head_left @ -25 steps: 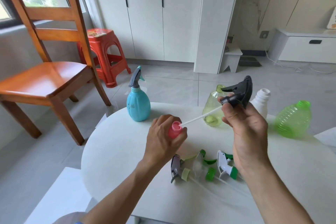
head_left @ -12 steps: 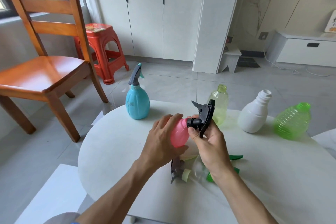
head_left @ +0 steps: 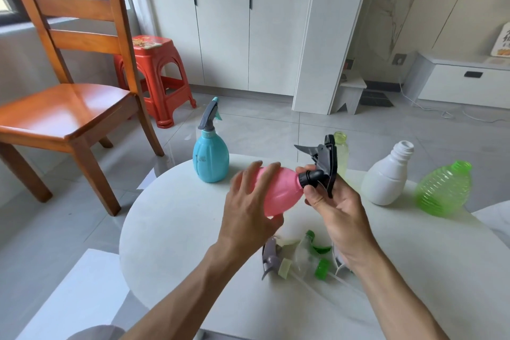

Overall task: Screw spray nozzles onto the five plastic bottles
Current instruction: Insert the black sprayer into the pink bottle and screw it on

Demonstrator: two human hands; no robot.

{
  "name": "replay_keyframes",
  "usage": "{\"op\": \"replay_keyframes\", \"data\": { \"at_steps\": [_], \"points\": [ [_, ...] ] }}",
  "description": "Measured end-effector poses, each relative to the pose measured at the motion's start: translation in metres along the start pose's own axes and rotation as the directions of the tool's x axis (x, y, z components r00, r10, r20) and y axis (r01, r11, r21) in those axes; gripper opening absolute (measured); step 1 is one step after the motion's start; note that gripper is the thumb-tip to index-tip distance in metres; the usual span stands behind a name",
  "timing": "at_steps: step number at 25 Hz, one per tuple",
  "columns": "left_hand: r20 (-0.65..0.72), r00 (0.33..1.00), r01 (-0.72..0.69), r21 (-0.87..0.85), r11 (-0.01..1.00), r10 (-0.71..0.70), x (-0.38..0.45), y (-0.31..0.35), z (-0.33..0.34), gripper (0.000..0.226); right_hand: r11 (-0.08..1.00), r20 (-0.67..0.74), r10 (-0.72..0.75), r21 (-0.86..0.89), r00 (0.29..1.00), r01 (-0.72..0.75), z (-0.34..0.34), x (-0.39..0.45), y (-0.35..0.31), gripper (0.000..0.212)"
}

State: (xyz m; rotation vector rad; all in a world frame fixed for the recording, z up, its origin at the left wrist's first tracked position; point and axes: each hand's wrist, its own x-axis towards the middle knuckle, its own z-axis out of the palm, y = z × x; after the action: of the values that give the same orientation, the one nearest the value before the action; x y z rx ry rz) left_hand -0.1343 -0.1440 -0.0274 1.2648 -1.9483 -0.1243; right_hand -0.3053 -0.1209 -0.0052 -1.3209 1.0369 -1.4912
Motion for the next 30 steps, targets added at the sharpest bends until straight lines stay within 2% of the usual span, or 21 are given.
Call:
{"op": "replay_keyframes", "data": {
  "at_steps": [3,7,12,14,18,20,24,28,30],
  "points": [
    [-0.099,0.993,-0.050,0.118,0.992,0.062,0.008,0.007,-0.010,0.096,0.997,0.052,-0.044,0.069,0.998,0.041,-0.006,0.002,-0.017,0.033],
    [-0.113,0.992,-0.056,0.068,0.996,0.063,0.005,0.020,-0.011,0.094,0.987,-0.073,-0.083,0.134,0.994,0.092,0.000,0.002,-0.026,0.046],
    [-0.105,0.993,0.038,-0.081,0.996,-0.047,0.003,0.039,-0.008,0.094,0.966,-0.132,-0.147,0.194,0.980,0.171,0.009,0.001,-0.028,0.025],
    [-0.071,0.992,0.093,-0.134,0.987,-0.103,0.003,0.045,-0.009,0.095,0.962,-0.112,-0.113,0.235,0.987,0.137,0.010,0.002,-0.029,0.027],
    [0.023,0.987,0.158,-0.173,0.972,-0.157,0.003,0.048,-0.012,0.098,0.979,-0.002,-0.058,0.198,0.998,0.057,0.000,0.007,-0.033,0.029],
    [0.012,0.990,0.142,-0.132,0.981,-0.142,0.003,0.049,-0.012,0.096,0.977,-0.042,-0.040,0.207,0.998,0.048,-0.001,0.008,-0.033,0.027],
    [0.008,0.991,0.136,-0.115,0.984,-0.136,0.001,0.055,-0.009,0.095,0.962,-0.185,-0.005,0.266,0.983,0.055,0.007,0.008,-0.032,0.041],
    [0.007,0.981,0.194,-0.190,0.963,-0.196,0.003,0.055,-0.007,0.096,0.935,-0.108,0.061,0.354,0.992,-0.019,0.013,0.004,-0.031,0.028],
    [0.013,0.978,0.207,-0.234,0.950,-0.209,0.003,0.054,-0.007,0.097,0.918,-0.085,0.081,0.396,0.993,-0.041,0.016,0.004,-0.032,0.028]
  ]
}}
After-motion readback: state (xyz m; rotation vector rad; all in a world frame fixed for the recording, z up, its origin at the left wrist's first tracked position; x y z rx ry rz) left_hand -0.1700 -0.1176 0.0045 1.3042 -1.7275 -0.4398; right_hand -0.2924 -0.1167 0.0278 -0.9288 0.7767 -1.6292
